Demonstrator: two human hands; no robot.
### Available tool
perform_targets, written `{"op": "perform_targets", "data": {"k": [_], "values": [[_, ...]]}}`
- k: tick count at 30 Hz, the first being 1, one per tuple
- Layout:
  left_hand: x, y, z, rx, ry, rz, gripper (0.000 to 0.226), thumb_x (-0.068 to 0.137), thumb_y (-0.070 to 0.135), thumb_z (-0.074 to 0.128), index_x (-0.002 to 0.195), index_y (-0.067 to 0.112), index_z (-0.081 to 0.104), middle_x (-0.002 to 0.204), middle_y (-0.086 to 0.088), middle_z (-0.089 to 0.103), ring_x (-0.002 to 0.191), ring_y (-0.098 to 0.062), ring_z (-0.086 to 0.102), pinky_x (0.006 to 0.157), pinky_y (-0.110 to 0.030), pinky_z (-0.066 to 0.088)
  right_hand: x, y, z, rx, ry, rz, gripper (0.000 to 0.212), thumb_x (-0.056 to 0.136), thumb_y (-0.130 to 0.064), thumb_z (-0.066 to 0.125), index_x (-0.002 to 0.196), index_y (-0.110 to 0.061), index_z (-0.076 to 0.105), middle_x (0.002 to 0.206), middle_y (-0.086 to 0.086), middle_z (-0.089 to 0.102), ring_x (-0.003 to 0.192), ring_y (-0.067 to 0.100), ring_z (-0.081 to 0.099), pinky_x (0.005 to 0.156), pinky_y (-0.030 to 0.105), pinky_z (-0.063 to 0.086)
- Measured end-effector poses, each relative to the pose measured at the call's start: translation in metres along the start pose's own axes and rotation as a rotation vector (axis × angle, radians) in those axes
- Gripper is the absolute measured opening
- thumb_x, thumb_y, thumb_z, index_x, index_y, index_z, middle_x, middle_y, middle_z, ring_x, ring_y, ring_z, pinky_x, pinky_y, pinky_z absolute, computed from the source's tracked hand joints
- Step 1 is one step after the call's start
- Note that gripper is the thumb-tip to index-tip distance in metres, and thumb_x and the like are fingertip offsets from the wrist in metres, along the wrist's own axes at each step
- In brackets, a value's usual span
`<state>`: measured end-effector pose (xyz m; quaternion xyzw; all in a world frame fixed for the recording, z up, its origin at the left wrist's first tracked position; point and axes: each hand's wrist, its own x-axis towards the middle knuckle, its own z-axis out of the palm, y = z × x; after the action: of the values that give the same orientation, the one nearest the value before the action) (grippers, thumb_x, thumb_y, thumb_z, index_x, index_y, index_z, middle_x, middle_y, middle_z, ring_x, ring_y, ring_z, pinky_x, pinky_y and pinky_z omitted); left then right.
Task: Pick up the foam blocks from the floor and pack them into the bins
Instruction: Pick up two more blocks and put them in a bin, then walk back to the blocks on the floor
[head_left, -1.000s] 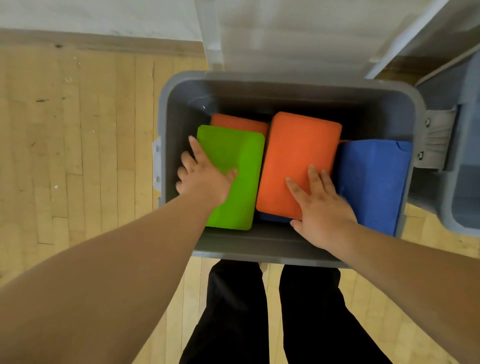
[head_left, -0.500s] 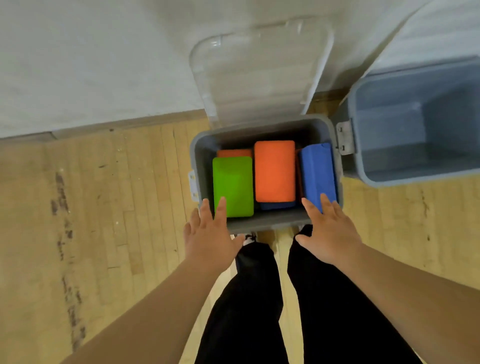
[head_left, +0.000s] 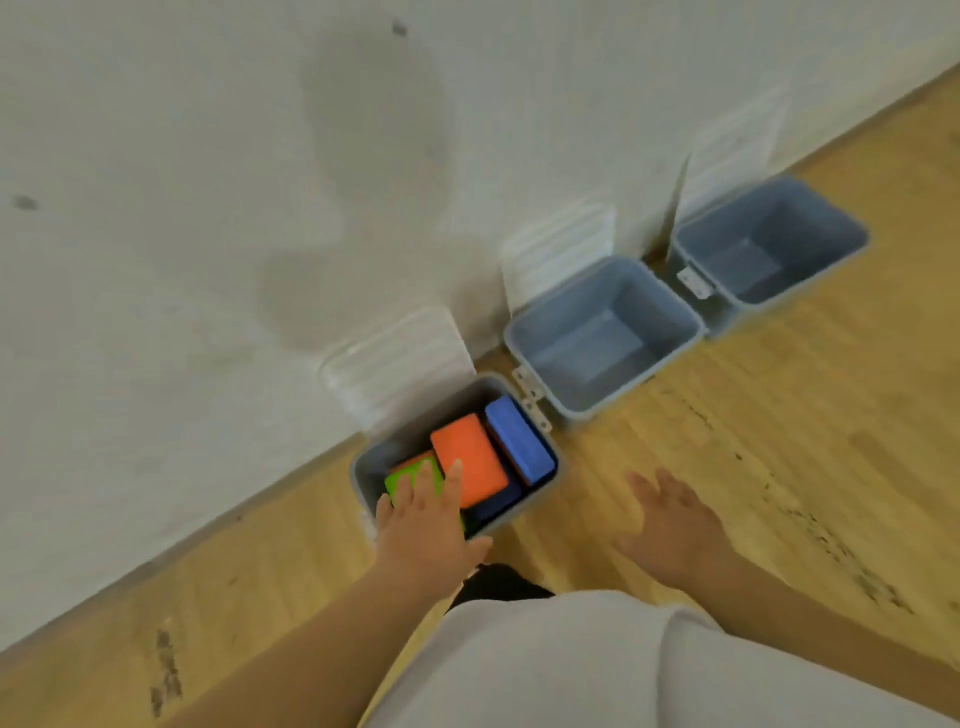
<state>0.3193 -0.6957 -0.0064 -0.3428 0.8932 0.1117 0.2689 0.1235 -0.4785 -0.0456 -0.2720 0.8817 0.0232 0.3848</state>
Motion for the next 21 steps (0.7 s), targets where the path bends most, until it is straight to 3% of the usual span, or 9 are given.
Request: {"op": "perform_targets", "data": {"k": [5,12,16,21], "values": [[-0.006,0.164,-0.002,0.197,0.066,0.294,0.101,0.089,0.078,0.045,0.162,0.032,-0.007,0.17,-0.012,0.0,0.156,-0.037,0.004,0.124,-0.056,0.011,-0.077,0.146,0.009,0.237,0.179,0.168,0.095,0.091,-0.072,0.05,0.162,-0.038,-0.003,0.172,0.006,-0.007,0.157,0.032,0.002,0.125,0.05,0.017],[-0.071,0.436,0.037,0.395,0.05,0.752,0.097,0.09,0.07,0.048,0.16,0.031,-0.005,0.169,-0.011,0.0,0.156,-0.035,-0.001,0.125,-0.055,0.002,-0.228,0.378,0.075,0.542,0.305,0.606,0.099,0.088,-0.073,0.054,0.161,-0.043,-0.005,0.171,0.005,-0.008,0.157,0.036,0.001,0.123,0.056,0.018],[-0.13,0.563,0.062,0.488,0.054,0.987,0.096,0.089,0.072,0.049,0.162,0.032,0.001,0.169,-0.009,0.004,0.155,-0.034,0.001,0.125,-0.054,0.005,-0.322,0.458,0.122,0.737,0.374,0.878,0.102,0.085,-0.075,0.055,0.161,-0.043,-0.005,0.172,0.004,-0.007,0.156,0.037,0.004,0.122,0.059,0.019],[-0.196,0.695,0.101,0.672,0.014,1.248,0.095,0.091,0.072,0.048,0.161,0.033,-0.003,0.169,-0.01,0.001,0.156,-0.034,-0.001,0.125,-0.054,0.004,-0.4,0.509,0.183,0.982,0.421,1.167,0.104,0.084,-0.078,0.054,0.161,-0.041,-0.004,0.172,0.004,-0.004,0.156,0.038,0.006,0.12,0.062,0.021]]}}
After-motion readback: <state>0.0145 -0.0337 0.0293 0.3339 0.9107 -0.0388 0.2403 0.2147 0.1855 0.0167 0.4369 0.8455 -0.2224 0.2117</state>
